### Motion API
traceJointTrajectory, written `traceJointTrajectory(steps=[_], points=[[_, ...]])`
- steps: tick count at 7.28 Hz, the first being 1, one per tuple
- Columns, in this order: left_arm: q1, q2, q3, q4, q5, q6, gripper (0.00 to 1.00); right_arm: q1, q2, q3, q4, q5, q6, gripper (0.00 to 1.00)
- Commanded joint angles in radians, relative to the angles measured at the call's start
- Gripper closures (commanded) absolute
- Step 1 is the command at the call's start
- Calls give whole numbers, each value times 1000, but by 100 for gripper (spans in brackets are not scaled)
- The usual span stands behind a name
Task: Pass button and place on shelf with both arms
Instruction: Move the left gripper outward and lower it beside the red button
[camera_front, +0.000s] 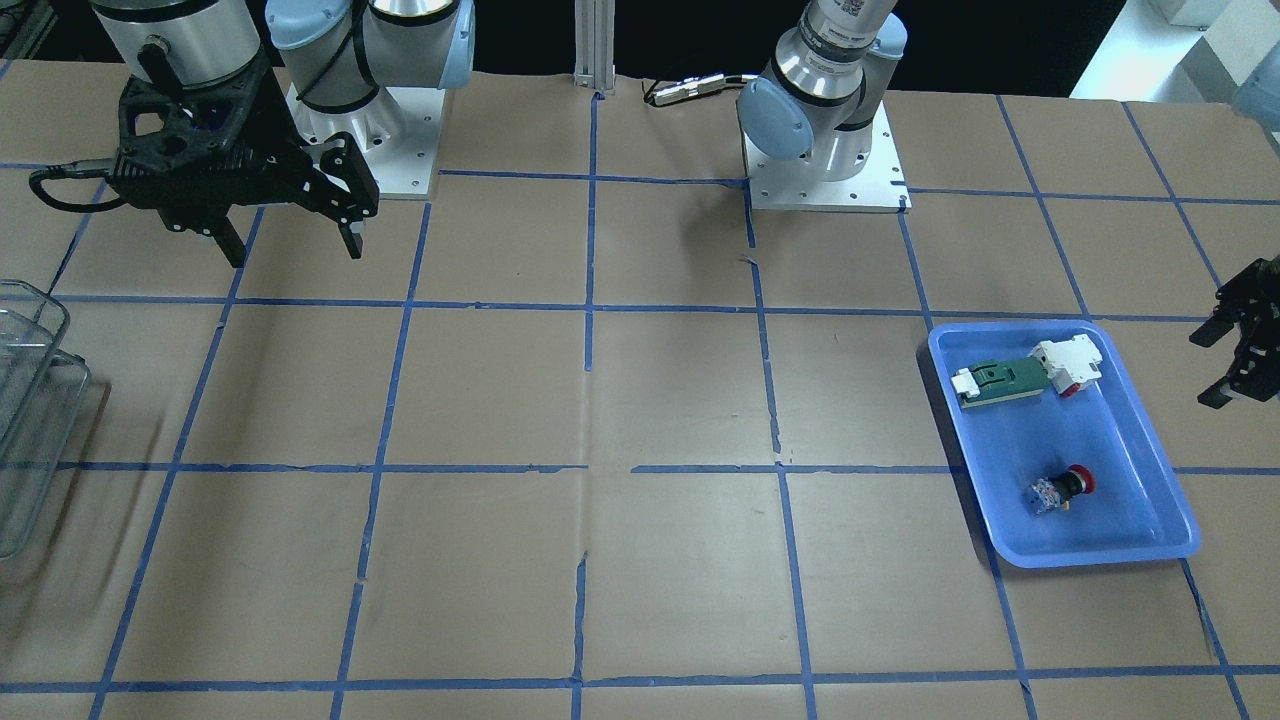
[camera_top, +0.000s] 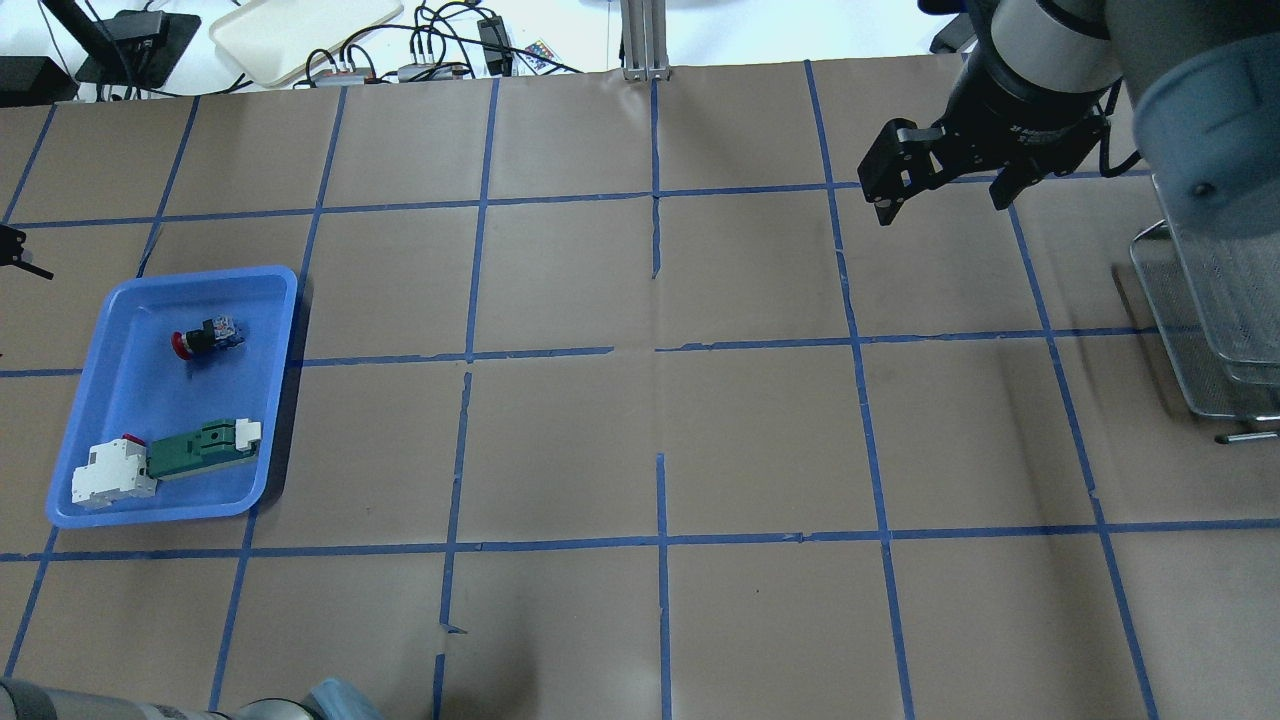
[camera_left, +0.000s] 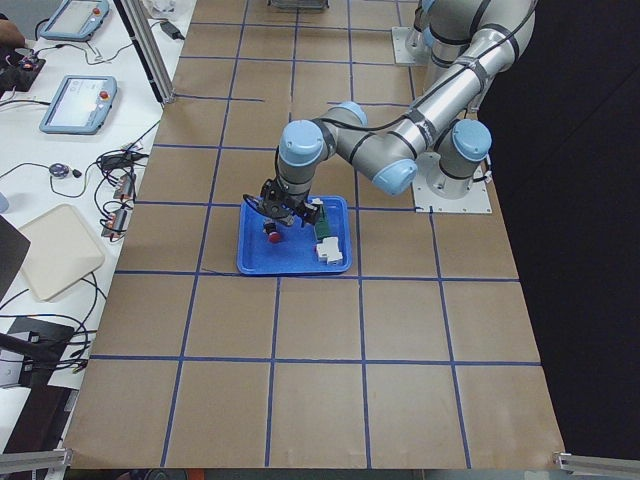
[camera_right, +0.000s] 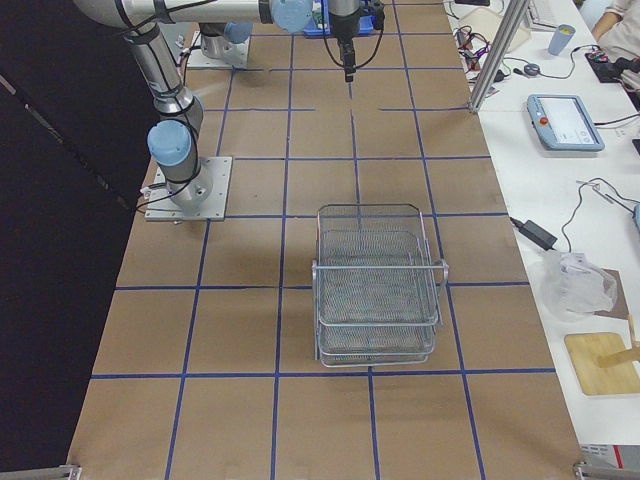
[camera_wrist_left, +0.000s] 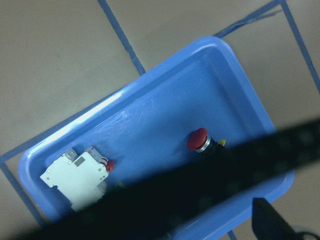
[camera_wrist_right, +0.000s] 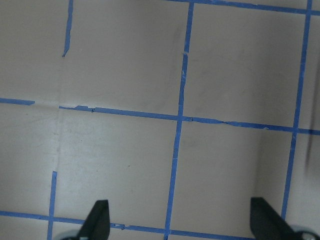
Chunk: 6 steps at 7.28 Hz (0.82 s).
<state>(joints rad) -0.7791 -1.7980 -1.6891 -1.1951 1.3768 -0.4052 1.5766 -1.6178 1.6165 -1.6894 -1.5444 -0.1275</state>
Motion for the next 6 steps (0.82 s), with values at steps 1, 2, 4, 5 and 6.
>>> traceJointTrajectory(steps=[1, 2, 4, 5, 6], points=[[15, -110, 34, 2, -74, -177, 0, -1, -2, 0, 5, 0, -34, 0], [20, -153, 38, 2, -175, -254, 0, -1, -4, 0, 5, 0, -34, 0], [23, -222, 40, -1, -252, -351, 0, 0, -4, 0, 5, 3, -34, 0], [23, -247, 37, -1, -289, -400, 0, 0, -5, 0, 5, 3, -32, 0], [24, -260, 14, -9, -341, -430, 0, 0, -4, 0, 7, 3, -32, 0]])
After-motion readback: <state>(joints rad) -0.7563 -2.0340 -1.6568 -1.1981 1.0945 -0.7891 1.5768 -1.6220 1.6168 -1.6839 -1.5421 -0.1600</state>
